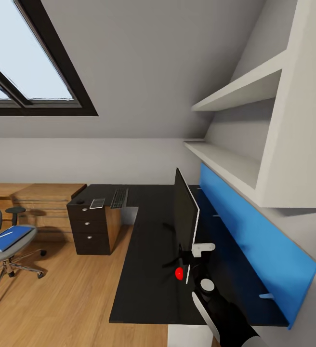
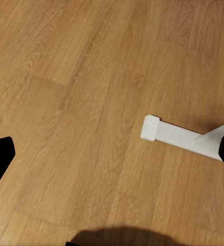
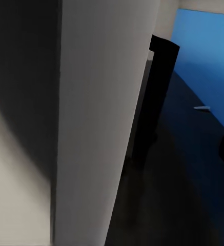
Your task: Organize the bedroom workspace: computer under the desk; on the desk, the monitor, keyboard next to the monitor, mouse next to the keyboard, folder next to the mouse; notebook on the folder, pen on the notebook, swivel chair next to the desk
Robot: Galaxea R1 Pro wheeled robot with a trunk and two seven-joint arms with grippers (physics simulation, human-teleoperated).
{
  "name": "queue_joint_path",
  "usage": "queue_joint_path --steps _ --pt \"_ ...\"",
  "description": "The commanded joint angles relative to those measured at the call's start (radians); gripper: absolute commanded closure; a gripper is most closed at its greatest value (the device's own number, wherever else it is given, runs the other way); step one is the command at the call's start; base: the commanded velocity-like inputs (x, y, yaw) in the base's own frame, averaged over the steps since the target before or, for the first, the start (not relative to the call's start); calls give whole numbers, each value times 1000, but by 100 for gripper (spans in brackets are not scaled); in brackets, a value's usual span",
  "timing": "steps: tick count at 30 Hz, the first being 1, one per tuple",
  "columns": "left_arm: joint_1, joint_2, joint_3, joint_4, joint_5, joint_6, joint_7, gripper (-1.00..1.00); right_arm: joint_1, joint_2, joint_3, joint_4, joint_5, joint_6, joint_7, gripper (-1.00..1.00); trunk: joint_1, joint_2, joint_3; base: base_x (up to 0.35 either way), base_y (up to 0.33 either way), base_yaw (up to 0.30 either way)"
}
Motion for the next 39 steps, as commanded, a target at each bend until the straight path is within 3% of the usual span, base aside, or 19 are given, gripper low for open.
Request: queue_joint_path --steps 1,39 --pt "-1 1 -8 0 9 -4 2 -100 -1 -1 4 1 -12 -6 -6 -100 0 -1 -2 0 0 0" --pt "-1 1 -8 0 9 -4 2 -100 -1 -1 4 2 -11 -6 -6 -100 0 -1 -2 -25 3 0"
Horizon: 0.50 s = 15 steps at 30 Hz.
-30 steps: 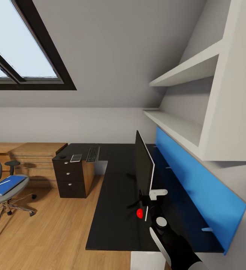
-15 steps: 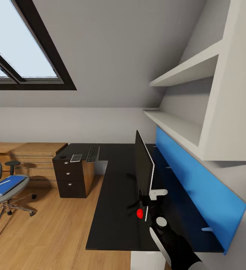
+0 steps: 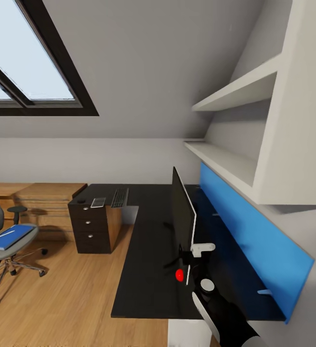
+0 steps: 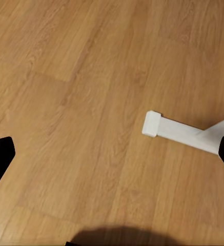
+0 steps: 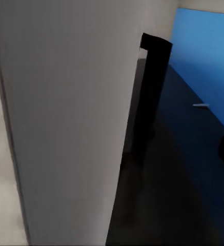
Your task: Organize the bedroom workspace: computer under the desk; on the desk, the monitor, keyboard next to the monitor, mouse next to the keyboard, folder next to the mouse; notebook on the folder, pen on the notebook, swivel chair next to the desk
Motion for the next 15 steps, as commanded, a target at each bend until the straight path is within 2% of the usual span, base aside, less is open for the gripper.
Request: queue_joint_path --steps 1,15 --pt "-1 1 -8 0 9 -4 2 -100 -1 -1 4 1 -10 -6 -6 -100 0 -2 -2 -159 0 0" --pt "-1 1 -8 0 9 -4 3 -100 -1 -1 4 3 -9 -6 -6 -100 0 -2 -2 -184 0 0"
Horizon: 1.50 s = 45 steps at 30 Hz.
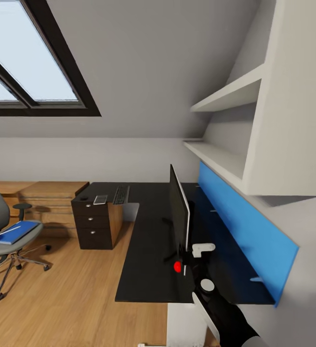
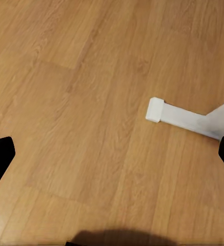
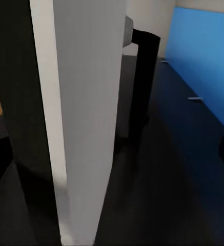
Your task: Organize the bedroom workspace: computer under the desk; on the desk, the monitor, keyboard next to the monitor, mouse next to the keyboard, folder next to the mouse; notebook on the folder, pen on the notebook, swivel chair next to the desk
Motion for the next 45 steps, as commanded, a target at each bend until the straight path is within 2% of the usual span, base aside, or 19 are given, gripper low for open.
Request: queue_joint_path --steps 1,27,31,40,45 --pt "-1 1 -8 0 9 -4 2 -100 -1 -1 4 2 -10 -6 -6 -100 0 -2 -2 -190 0 0" --pt "-1 1 -8 0 9 -4 2 -100 -1 -1 5 24 -10 -10 -6 -100 0 -2 -2 -166 0 0" --pt "-1 1 -8 0 9 -4 2 -100 -1 -1 5 26 -10 -53 -6 -100 0 -2 -2 154 0 0" --pt "-1 0 -8 0 9 -4 2 -100 -1 -1 4 26 -8 -79 -6 -100 0 -2 -2 131 0 0" --pt "-1 0 -8 0 9 -4 2 -100 -1 -2 5 27 -6 -135 -11 -100 0 -2 -2 19 0 0"
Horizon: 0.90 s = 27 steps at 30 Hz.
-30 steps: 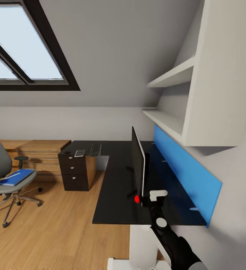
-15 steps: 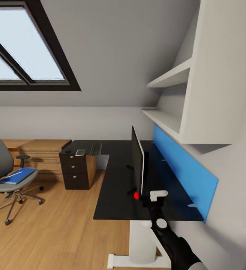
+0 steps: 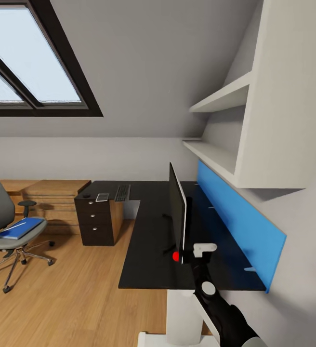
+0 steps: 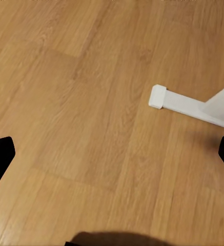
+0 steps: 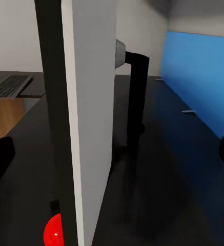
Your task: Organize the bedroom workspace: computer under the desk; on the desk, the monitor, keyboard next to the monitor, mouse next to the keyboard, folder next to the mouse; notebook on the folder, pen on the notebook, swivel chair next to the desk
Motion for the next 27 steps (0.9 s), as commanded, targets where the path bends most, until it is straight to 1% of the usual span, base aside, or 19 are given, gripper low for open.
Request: queue_joint_path --steps 1,4,9,27 --pt "-1 1 -8 0 9 -4 2 -100 -1 0 4 1 -10 -15 -5 -100 0 -2 -2 8 0 0" --pt "-1 1 -8 0 9 -4 2 -100 -1 0 4 1 -10 -33 -6 -100 0 -2 -2 5 0 0" --pt "-1 1 -8 0 10 -4 2 -100 -1 -1 4 7 -10 -42 -4 -100 0 -2 -2 2 0 0" --pt "-1 1 -8 0 10 -4 2 -100 -1 0 5 14 -10 -45 -2 -100 0 -2 -2 0 0 0"
